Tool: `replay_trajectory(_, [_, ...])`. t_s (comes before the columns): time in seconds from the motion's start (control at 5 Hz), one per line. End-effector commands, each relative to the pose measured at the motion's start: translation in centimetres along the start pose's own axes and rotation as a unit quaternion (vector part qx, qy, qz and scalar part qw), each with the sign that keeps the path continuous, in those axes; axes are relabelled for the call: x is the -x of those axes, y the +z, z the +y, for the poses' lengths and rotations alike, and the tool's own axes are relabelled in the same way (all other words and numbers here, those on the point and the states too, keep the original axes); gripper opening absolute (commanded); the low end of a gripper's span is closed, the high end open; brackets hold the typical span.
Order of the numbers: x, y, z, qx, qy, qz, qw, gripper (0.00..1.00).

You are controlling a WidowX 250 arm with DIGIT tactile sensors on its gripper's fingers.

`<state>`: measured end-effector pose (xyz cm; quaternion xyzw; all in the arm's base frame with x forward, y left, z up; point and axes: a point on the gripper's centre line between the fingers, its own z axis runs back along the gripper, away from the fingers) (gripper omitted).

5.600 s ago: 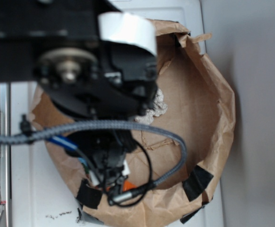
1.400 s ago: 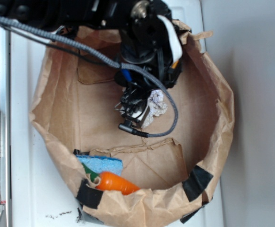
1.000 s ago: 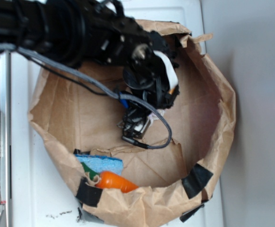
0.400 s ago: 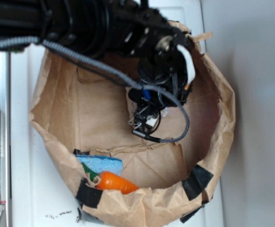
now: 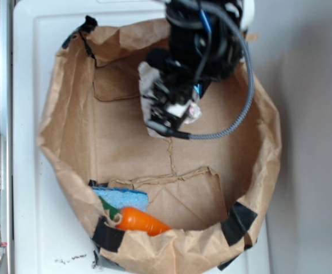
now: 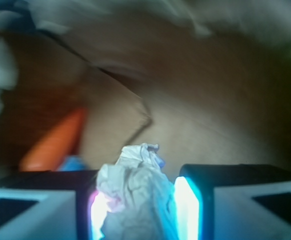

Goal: Grab the white paper.

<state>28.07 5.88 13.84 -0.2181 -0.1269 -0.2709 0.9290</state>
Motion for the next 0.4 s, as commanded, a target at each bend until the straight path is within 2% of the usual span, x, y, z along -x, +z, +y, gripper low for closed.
replay_trajectory(0.0, [-2.0,6.5,-2.0,-0.016,-0.017,-0.024,0.999,0.00])
replay_trajectory(0.2, [-2.2,5.3,-2.1,-0.052,-0.041,-0.002,0.998,1.00])
